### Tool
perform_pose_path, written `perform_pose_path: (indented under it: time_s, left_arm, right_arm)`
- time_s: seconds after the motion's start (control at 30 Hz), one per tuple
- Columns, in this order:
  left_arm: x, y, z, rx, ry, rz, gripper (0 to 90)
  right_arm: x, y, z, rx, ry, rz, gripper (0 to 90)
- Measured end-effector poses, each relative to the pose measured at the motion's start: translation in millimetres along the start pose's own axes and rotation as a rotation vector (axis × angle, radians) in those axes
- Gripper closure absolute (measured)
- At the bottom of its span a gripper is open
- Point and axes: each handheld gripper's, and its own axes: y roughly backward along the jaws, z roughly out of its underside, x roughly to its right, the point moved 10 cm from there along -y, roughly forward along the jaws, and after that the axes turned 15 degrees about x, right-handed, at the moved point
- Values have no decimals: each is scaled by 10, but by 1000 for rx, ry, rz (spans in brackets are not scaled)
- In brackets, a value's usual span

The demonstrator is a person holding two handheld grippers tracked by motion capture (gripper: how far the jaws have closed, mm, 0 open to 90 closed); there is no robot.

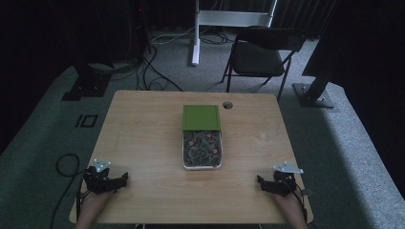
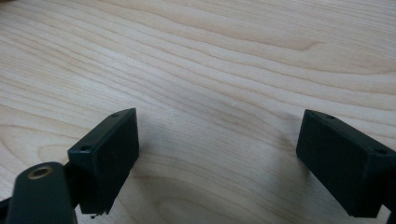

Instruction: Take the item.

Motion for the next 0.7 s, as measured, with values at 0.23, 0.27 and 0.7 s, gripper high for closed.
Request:
perform_pose_path:
  time_s: [0.23, 0.27, 0.7]
  left_arm:
    - [0, 0, 0, 0, 1, 0, 17]
    - [0, 0, 0, 0, 0, 0, 17]
    - [0, 0, 0, 0, 0, 0, 17]
  right_arm:
    - [6, -2, -8, -14, 5, -10, 136]
    - [8, -3, -9, -21, 7, -13, 137]
    - [18, -12, -37, -48, 26, 21, 139]
